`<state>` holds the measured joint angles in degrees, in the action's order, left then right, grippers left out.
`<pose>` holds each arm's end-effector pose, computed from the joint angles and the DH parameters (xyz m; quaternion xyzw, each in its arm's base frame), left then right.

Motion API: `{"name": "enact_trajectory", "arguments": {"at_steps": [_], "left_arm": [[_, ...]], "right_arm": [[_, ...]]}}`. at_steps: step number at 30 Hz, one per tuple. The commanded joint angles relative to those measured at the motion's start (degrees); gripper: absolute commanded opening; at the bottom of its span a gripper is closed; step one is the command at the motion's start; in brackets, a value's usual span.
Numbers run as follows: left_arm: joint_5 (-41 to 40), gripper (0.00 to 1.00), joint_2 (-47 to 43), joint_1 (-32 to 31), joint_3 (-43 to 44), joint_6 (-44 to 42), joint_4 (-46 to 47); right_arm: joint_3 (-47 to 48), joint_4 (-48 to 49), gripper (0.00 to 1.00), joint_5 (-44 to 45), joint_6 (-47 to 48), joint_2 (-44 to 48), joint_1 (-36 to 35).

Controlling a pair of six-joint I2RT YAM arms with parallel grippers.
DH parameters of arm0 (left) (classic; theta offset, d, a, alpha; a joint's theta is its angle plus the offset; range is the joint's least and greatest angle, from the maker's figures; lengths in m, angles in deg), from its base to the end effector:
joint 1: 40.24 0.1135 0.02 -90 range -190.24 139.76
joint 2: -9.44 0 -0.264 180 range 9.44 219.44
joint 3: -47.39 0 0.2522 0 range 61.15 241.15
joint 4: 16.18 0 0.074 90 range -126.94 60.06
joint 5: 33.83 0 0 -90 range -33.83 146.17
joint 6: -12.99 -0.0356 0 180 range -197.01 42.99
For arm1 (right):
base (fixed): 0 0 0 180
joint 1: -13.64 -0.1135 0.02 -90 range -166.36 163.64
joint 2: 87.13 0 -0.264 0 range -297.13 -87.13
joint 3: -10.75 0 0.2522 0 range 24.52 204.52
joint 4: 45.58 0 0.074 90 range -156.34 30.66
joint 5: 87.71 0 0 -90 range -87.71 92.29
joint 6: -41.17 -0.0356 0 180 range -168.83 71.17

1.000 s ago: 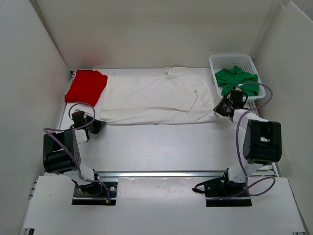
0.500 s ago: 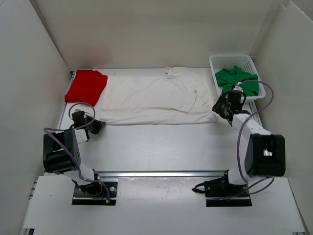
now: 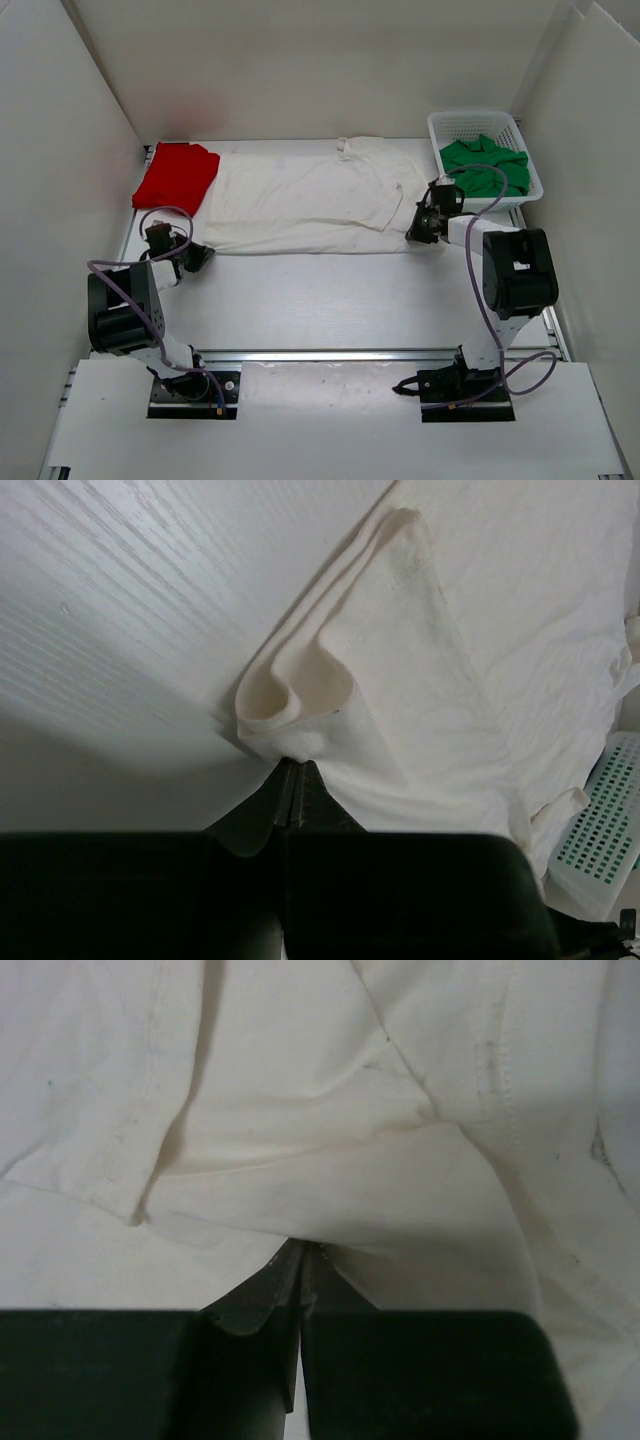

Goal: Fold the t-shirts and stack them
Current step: Fold the flattened tshirt in 1/3 of the way

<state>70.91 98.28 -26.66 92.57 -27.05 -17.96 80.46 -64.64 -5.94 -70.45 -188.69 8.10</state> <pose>0.2677 0.0553 0.1261 -0.4418 0.8058 -0.2301 0.3202 0.3539 0.0394 0.1543 0.1077 0.9341 0.1441 0.3085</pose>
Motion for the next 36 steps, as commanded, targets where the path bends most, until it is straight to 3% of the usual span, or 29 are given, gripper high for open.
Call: {"name": "enact_trajectory", "arguments": {"at_steps": [1,8,14,18,21,24,27,29,31,33,36], "left_arm": [[-0.6,0.0,0.98,1.36,1.54,-1.96,-2.58],[6.17,0.0,-2.52,7.33,-3.11,-3.37,-6.62],[8.47,0.0,-15.25,13.75,-15.05,-5.74,-11.98],[7.85,0.0,-28.68,14.19,-18.06,-8.12,-19.18],[2.86,0.0,-36.62,6.21,-14.47,-7.42,-22.27],[1.95,0.24,-38.04,-0.22,-9.9,-8.55,-24.29],[5.9,0.57,-38.73,3.01,-12.16,-9.35,-23.25],[1.11,0.69,-40.49,2.33,-13.04,-11.71,-23.5],[-0.93,0.66,-42.6,0.66,-12.53,-12.68,-23.59],[-0.42,0.39,-42.35,-0.83,-11.03,-13.56,-22.29],[1.44,0.33,-38.49,-6.6,-9.89,-11.46,-16.5]], "right_arm": [[-3.0,-3.57,0.0,-1.7,-0.08,2.06,0.44],[-24.88,0.55,0.0,-3.72,-5.0,18.92,2.11],[-37.83,-2.69,0.0,-6.62,-7.9,37.54,0.36],[-40.83,-6.3,0.0,-2.69,-10.54,47.49,-3.5],[-38.02,-8.06,0.0,-5.73,-9.23,51.19,-1.5],[-34.15,-9.38,0.14,-10.13,-7.47,53.3,2.12],[-31.6,-5.96,0.24,-6.56,-7.47,51.83,-6.28],[-29.94,-4.2,0.27,-6.27,-6.77,48.15,-10.08],[-28.7,-1.56,0.27,-8.64,-6.76,43.57,-11.33],[-27.12,1.59,0.26,-8.83,-6.5,37.86,-11.94],[-26.07,5.03,0.26,-10.65,-7.46,32.15,-10.37]]}}
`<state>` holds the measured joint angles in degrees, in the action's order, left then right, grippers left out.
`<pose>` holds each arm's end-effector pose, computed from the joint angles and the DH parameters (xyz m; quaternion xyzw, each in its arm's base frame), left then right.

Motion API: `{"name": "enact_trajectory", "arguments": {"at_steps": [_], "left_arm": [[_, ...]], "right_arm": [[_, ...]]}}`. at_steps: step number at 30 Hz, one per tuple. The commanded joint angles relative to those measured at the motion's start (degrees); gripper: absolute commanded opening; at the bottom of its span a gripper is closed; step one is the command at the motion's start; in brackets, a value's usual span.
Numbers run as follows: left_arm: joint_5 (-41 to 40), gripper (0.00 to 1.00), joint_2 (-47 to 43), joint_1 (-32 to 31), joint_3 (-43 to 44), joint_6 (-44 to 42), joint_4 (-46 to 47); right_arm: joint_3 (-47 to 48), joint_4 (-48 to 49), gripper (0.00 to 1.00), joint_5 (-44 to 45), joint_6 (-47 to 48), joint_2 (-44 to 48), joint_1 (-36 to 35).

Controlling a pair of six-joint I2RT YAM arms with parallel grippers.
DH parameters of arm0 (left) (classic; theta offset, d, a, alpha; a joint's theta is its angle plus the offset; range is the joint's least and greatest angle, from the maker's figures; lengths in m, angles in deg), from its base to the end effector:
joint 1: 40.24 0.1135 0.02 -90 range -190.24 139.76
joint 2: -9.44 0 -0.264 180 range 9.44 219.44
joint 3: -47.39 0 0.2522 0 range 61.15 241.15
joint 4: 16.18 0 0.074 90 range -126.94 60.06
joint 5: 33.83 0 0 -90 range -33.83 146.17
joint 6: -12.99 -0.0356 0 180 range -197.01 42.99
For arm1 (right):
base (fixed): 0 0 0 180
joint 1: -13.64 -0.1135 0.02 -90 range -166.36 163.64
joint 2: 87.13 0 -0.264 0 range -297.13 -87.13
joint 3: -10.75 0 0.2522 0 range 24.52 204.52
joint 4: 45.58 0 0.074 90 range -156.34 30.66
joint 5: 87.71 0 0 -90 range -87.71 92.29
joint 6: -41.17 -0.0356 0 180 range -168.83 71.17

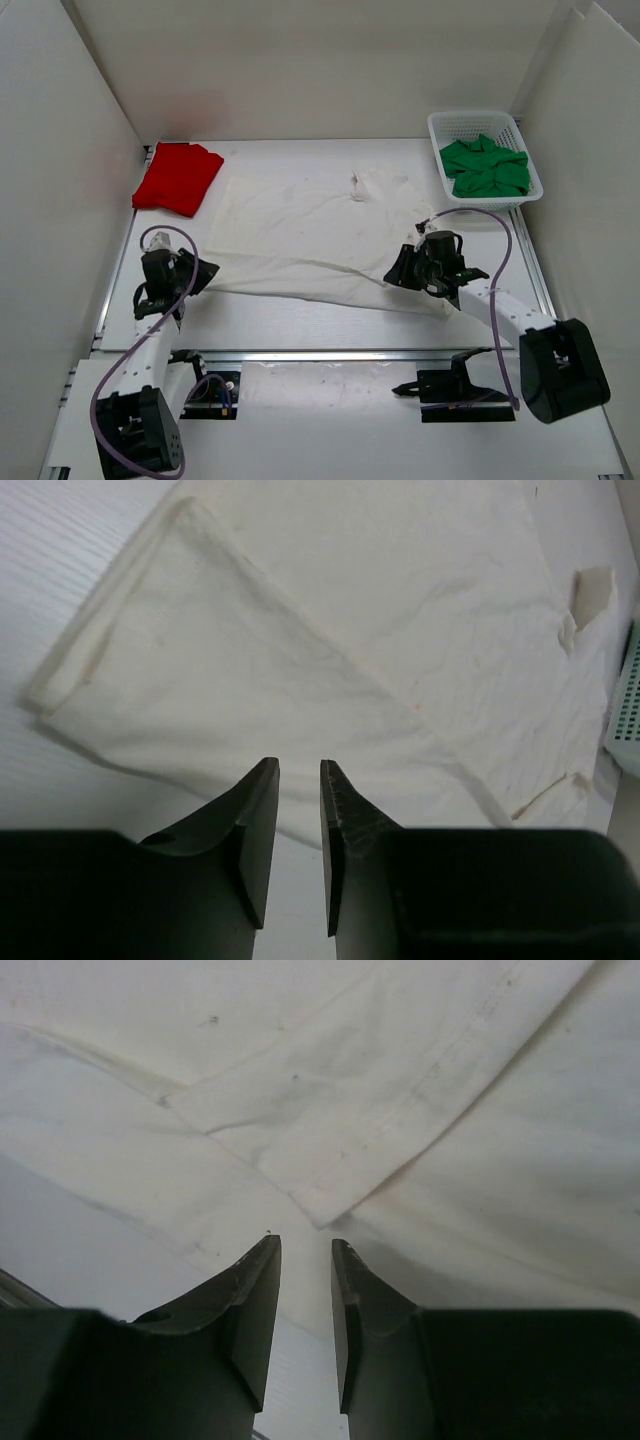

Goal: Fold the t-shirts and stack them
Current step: Fold the flattened tshirt in 1/3 of the way

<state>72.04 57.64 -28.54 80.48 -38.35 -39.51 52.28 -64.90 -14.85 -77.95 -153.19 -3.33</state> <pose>0.1707 0.0254 0.1773 -0.3251 0.8326 -0.2213 0.3899 0.2076 0.0743 0.1752 0.0382 0.9108 0.2779 0.3030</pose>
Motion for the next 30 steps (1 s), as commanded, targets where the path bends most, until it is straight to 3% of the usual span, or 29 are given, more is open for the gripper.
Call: {"name": "enact_trajectory", "arguments": {"at_steps": [1,4,11,21,23,26,30], "left_arm": [[-0.84,0.33,3.03,-9.72,2.72,0.89,7.26],[-9.27,0.32,8.37,-21.25,4.39,2.21,11.21],[-0.33,0.29,17.35,-13.99,-1.31,9.77,24.85],[-4.36,0.29,14.38,-16.1,-5.62,8.81,26.09],[-4.71,0.29,13.32,-17.15,-6.5,8.72,26.44],[-4.89,0.28,12.18,-18.38,-6.33,7.84,25.39],[-5.16,0.27,12.09,-18.91,-5.71,7.49,25.3]], "right_arm": [[2.29,7.13,0.25,-2.53,-0.32,-4.59,1.67],[2.99,7.58,0.25,-1.67,-1.63,-7.23,0.37],[0.79,10.75,0.27,-2.35,-3.31,-9.34,0.27],[2.9,9.78,0.27,-2.36,-3.04,-13.65,0.36],[3.69,9.52,0.14,-2.63,-2.78,-14.35,-0.16],[6.85,8.99,0.04,-1.75,-2.17,-15.67,-0.43],[12.74,8.11,0.0,-1.84,-1.73,-18.83,-0.25]]}}
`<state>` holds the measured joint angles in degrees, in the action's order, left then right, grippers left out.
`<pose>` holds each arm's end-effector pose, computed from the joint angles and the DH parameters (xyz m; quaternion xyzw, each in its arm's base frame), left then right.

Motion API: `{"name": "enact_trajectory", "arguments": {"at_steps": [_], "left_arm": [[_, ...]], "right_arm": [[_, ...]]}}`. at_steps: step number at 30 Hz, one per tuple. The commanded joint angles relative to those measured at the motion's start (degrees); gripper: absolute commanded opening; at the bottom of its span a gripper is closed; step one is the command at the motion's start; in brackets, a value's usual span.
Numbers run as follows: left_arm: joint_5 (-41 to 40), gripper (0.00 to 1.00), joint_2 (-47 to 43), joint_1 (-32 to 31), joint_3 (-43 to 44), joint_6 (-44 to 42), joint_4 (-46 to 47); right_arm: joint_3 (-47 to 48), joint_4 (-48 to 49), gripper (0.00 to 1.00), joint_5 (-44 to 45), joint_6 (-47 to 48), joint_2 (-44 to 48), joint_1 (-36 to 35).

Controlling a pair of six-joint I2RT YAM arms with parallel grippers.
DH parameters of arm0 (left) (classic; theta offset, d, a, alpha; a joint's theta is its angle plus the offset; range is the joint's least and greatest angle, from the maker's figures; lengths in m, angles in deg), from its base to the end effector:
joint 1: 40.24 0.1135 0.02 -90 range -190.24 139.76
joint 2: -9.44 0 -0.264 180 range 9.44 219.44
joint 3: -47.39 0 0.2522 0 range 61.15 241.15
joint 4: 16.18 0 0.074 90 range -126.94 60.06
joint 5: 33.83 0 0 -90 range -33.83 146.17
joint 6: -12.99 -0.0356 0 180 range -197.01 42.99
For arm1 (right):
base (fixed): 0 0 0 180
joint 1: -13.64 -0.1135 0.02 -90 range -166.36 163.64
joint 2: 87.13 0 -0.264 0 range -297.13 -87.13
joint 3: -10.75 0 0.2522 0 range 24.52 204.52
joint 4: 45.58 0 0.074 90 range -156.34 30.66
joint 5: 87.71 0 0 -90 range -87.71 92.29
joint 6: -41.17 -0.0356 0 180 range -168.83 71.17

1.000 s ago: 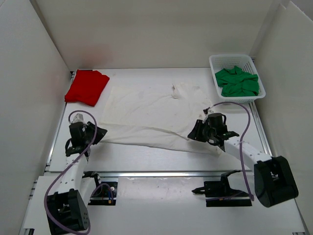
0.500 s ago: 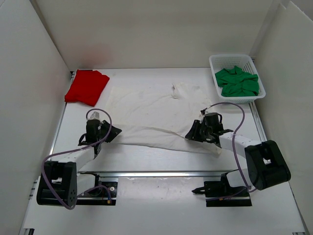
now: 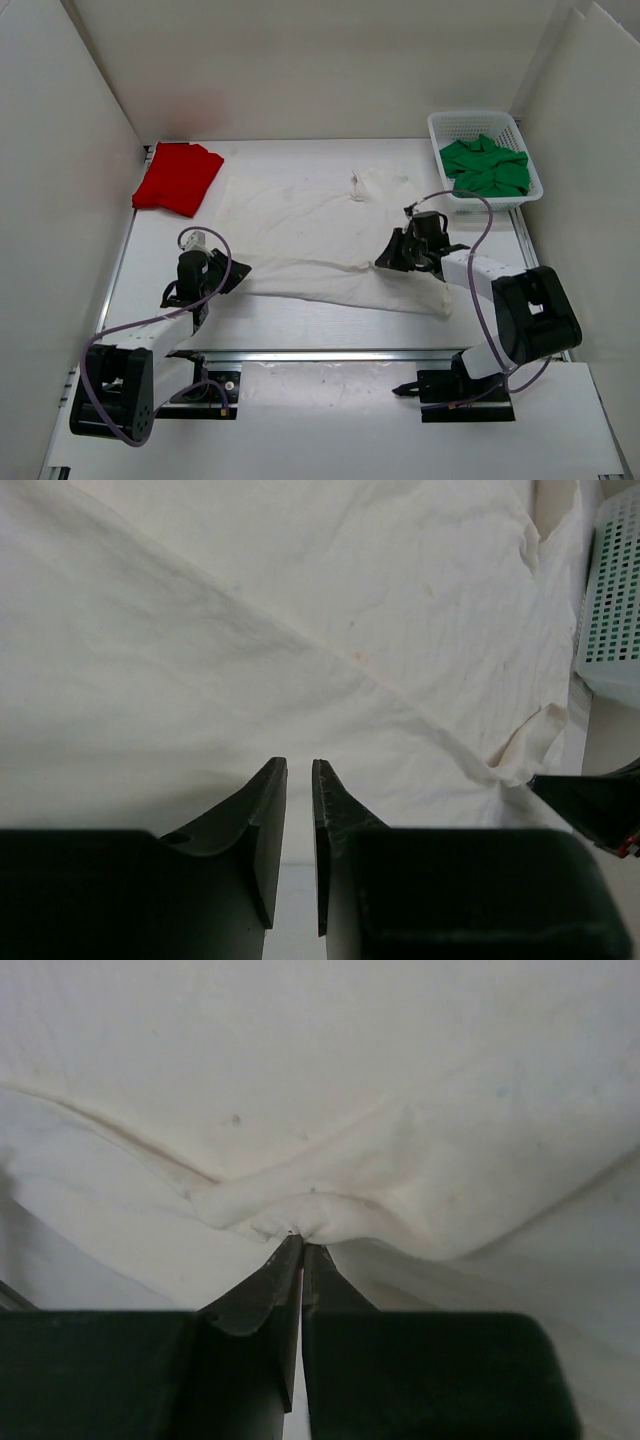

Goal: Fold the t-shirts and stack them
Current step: Fold the flattened tshirt in 1/3 of the way

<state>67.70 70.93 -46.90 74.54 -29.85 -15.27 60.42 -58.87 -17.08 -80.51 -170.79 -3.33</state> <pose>0.1910 -0.0295 0.1432 -0.2586 0.8385 -0.2923 0.3804 0.2576 0.0910 0.1559 0.0568 0.9183 0.2907 0.2626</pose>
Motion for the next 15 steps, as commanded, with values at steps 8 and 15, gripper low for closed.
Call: {"name": "enact_trajectory", "arguments": {"at_steps": [8,15], "left_arm": [[-1.42,0.27,-0.67,-2.13,2.17,-1.19,-0.09],[-2.74,0.27,-1.99,-3.53,2.43,-1.98,-1.32]], "right_arm": [[22.52,-4.5,0.07,3.56,2.94,-13.97,-1.31],[21.86,-2.95,0.31,3.55,4.35,-11.81,-2.19]]}}
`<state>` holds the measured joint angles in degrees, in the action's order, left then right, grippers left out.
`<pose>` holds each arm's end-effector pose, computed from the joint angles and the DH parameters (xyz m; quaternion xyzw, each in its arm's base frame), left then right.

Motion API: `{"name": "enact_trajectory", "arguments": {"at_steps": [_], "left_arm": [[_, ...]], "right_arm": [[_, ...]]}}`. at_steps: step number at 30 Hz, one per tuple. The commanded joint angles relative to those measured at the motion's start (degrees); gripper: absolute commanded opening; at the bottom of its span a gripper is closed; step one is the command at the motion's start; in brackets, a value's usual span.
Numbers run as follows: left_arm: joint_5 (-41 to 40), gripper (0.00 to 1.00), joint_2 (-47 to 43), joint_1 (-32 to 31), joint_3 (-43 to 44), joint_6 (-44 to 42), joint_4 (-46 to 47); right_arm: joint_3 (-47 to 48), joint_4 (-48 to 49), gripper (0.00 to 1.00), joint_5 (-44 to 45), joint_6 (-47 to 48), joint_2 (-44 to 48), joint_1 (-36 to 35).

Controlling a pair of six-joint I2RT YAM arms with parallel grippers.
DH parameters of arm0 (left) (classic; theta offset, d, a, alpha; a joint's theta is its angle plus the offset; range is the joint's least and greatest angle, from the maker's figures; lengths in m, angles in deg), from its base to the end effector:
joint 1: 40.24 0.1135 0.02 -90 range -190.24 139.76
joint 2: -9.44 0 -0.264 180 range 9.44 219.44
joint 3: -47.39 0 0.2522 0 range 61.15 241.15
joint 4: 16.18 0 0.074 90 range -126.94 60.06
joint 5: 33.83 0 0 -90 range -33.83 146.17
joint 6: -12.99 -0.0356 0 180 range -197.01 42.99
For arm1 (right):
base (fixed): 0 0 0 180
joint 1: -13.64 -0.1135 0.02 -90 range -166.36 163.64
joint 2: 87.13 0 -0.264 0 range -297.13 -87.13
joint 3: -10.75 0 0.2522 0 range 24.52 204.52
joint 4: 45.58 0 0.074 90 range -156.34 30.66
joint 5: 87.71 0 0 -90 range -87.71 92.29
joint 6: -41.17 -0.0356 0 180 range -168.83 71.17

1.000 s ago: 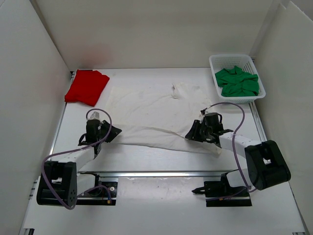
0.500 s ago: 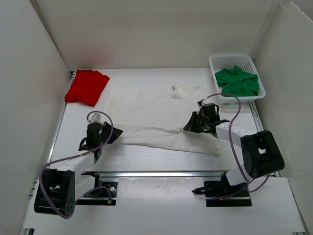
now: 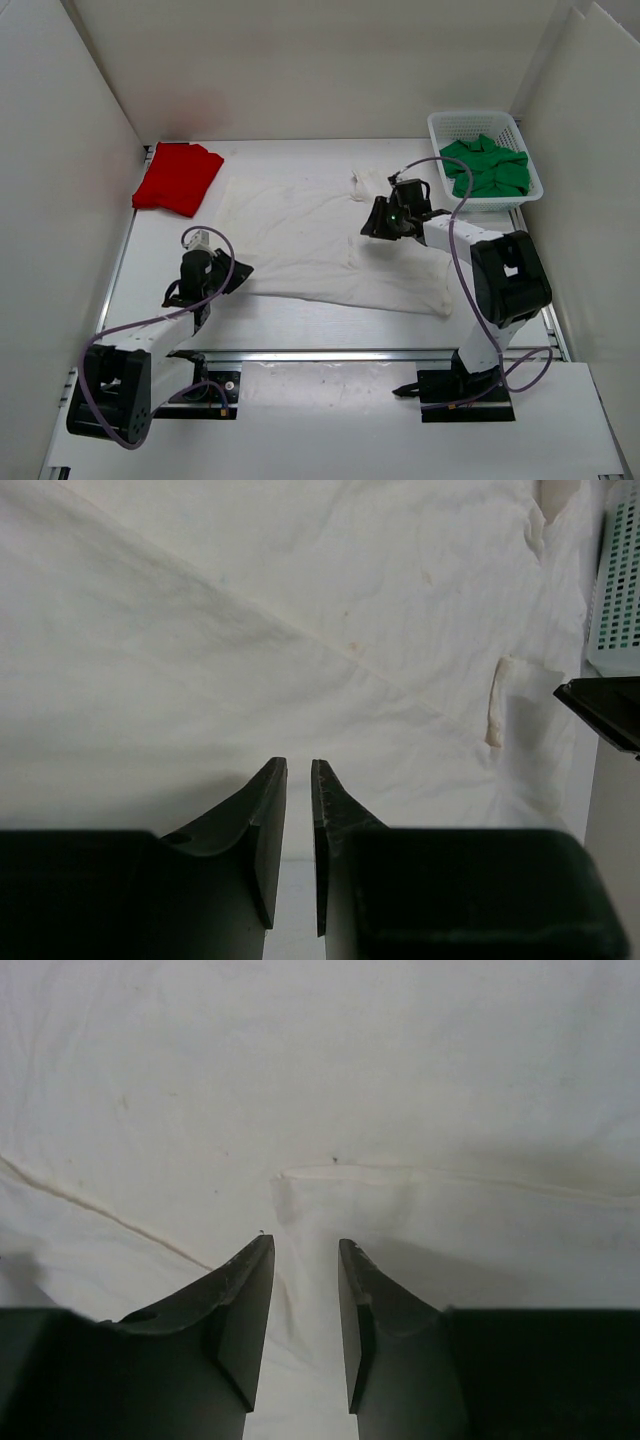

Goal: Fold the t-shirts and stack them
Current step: Fold the flattened tshirt in 1/3 of the way

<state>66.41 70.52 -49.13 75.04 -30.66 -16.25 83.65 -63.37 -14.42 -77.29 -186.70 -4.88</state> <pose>0.1904 -0.0362 0.1455 -0.2417 0.8445 -0.2882 0.3813 0.3442 0.1261 0.1849 0.0230 0.9137 0.2755 0.2978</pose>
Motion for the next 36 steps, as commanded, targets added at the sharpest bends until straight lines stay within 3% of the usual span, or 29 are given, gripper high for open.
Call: {"name": "enact_trajectory", "arguments": {"at_steps": [1,3,7,13,19,22,26,30,32,34,36], "left_arm": [[-1.28,0.27,-1.49,-3.22,2.54,-1.26,-0.33],[-4.95,0.27,-0.36,-8.13,4.73,-2.49,-1.38],[-6.73,0.27,7.1,-17.64,9.92,-5.21,-2.1],[-1.2,0.24,15.56,-16.17,10.99,-5.74,-1.13],[1.88,0.27,9.15,-8.79,0.18,-5.04,-0.42],[0.93,0.29,4.51,-10.27,-3.77,-5.39,-3.49],[-1.54,0.31,-8.65,-13.96,-10.27,-1.36,-9.11],[0.3,0.34,-20.54,-10.2,-9.69,0.24,-15.52],[1.53,0.37,-19.69,-7.91,-5.03,-2.22,-16.07],[1.27,0.38,-15.48,-6.76,3.3,-3.62,-14.85],[3.73,0.39,-7.59,-6.06,8.93,-4.25,-12.05]], "right_arm": [[-2.26,2.35,0.31,1.24,1.4,6.64,-1.42],[-5.85,1.93,0.26,4.21,2.01,10.16,-2.82],[-14.38,3.33,0.06,3.8,1.84,15.89,-8.09],[-18.87,3.59,0.0,3.52,2.36,13.27,-15.22],[-20.72,-0.26,0.0,3.79,5.87,12.73,-17.16],[-23.35,-3.08,0.0,2.04,7.28,14.49,-17.6],[-25.3,-7.91,0.04,-0.33,7.72,19.05,-19.79],[-20.66,-7.58,0.19,-5.86,6.68,23.88,-14.81],[-17.58,-5.38,0.26,-7.89,5.62,25.12,-10.58],[-12.75,-3.1,0.27,-8.34,6.32,22.77,-4.01],[-3.73,-2.82,0.16,-7.02,6.32,17.69,0.83]]}}
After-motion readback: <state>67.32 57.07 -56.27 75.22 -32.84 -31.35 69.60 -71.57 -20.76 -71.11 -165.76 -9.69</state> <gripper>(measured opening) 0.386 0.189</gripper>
